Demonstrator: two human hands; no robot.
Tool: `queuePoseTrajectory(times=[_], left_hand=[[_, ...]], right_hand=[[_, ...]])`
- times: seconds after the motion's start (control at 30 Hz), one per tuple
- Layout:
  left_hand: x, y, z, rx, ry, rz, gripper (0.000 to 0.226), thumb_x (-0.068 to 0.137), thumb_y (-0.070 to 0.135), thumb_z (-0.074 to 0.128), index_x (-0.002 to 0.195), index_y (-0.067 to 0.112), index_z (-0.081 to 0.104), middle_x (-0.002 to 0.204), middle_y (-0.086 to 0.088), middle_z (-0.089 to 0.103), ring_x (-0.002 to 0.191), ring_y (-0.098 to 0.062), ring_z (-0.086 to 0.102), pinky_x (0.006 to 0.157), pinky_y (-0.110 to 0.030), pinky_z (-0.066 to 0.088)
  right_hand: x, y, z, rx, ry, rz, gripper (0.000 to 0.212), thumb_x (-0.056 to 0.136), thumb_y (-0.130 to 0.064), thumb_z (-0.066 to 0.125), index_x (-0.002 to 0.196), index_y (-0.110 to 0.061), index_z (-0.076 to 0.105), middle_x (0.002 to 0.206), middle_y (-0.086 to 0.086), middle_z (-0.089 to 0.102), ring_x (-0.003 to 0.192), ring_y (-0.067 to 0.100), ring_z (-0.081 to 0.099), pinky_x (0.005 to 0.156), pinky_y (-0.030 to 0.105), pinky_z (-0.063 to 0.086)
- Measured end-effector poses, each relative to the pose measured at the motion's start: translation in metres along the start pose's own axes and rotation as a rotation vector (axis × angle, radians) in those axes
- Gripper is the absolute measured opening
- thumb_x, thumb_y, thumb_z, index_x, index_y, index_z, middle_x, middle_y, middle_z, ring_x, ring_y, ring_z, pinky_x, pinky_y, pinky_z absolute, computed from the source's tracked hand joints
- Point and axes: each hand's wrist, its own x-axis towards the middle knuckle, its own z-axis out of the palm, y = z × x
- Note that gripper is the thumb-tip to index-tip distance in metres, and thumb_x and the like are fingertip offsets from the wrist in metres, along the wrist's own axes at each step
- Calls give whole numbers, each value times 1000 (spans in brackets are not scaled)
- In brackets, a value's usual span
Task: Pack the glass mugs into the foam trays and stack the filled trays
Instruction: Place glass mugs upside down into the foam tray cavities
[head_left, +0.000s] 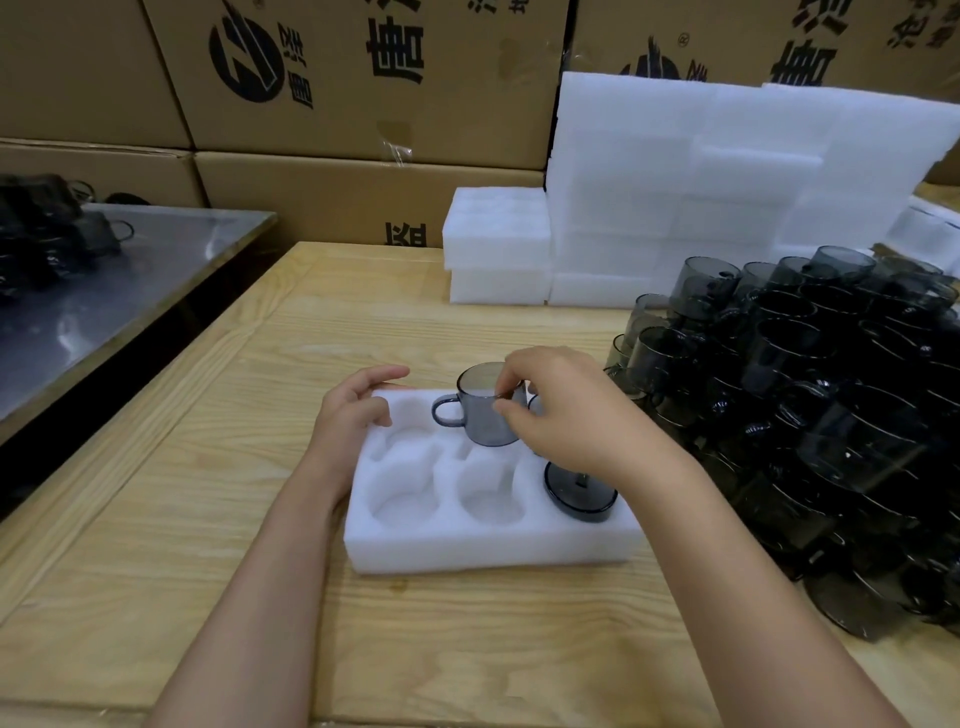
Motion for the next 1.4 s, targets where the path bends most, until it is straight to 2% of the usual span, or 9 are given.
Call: queuePoseTrajectory(times=[0.13,0.3,0.47,0.7,0.93,1.07,1.23,1.33,1.4], left_hand=[[-1,2,1,-3,-8,-3,48,63,-5,45,103,9,65,93,-15,60,67,-21,59,51,-19,50],[-2,3,2,-1,-1,-4,58,49,3,44,103,10,66,92,-14,60,68,-22,59,50,-20,50],[-2,1,1,-9,-13,5,56,49,1,44,99,11,67,82,-5,66,64,-16,64,51,-20,51],[1,-3,-2,-18,-61,16,57,51,-1,44,102,11,68,87,-3,74,73,-17,69,55,-24,54],[-1,0,-2,1,-97,11,56,53,-1,46,103,12,67,88,-2,74,76,-18,69,59,-27,55],[-7,15,-3,379,-118,58,37,73,8,56,104,23,68,101,6,68,94,-17,63,68,-22,50],[-10,33,27,927,-210,367,39,97,29,43,134,25,53,139,7,53,133,-16,41,113,-41,28],[-12,22,48,1193,-311,321,45,104,26,27,148,25,32,155,9,30,145,-7,19,119,-34,2],[-12,16,50,1257,-321,264,47,104,28,24,150,30,24,158,12,22,146,-4,11,117,-32,-1]], right_hand=[[9,-13,4,-76,34,126,50,75,-52,71,72,-4,58,73,5,59,65,22,55,58,31,42],[16,-3,-3,142,-10,107,24,79,-34,73,91,-23,56,86,-8,51,70,10,52,43,23,46],[24,7,-7,128,-181,36,54,87,-21,63,136,-34,43,135,-14,47,102,12,54,76,30,54],[33,5,-3,-51,-301,-31,53,92,-15,56,141,-30,41,148,-10,34,134,17,33,101,30,39],[32,11,3,20,-331,54,51,87,-14,63,131,-35,50,126,-2,47,112,21,51,61,21,48],[34,17,12,-5,-335,58,49,84,-16,65,127,-37,53,121,0,51,102,23,60,73,29,53],[36,30,21,235,-255,92,49,93,-29,50,141,-31,40,147,-10,40,135,11,35,107,28,30],[35,35,40,8,-237,125,47,102,-20,24,148,-25,24,155,-9,23,146,13,6,116,37,-7],[33,37,48,-157,-232,132,48,102,-20,19,150,-27,17,157,-13,13,146,13,-4,112,46,-16]])
